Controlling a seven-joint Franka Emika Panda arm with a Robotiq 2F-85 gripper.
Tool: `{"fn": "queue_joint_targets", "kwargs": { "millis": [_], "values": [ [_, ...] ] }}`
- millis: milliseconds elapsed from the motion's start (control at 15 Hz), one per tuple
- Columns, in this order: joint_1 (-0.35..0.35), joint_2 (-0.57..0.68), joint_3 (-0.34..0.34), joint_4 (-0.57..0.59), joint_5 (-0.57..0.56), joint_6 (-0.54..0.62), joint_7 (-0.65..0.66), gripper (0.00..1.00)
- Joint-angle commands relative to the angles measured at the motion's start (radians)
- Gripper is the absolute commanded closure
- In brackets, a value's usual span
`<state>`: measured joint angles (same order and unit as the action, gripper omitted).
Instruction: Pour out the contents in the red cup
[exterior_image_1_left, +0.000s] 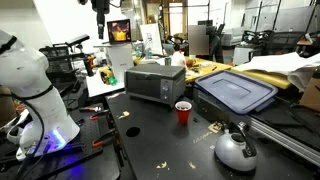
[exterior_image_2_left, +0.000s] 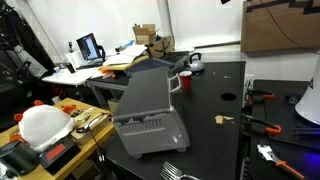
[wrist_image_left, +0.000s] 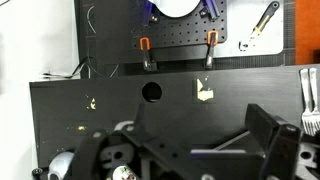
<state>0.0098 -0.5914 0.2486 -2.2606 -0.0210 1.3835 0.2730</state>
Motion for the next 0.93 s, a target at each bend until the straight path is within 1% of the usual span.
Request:
{"fn": "queue_joint_targets", "kwargs": {
  "millis": [0,533,733,867],
  "values": [
    [0.026,0.005,-0.019,0.002,-0.008,-0.002,0.012,0.0],
    [0.026,0.005,-0.019,0.002,-0.008,-0.002,0.012,0.0],
    [0.024,0.003,-0.027,-0.025,-0.024,0.037,0.004,0.0],
    [0.018,0.003,-0.035,-0.055,-0.041,0.088,0.009,0.0]
  ]
}}
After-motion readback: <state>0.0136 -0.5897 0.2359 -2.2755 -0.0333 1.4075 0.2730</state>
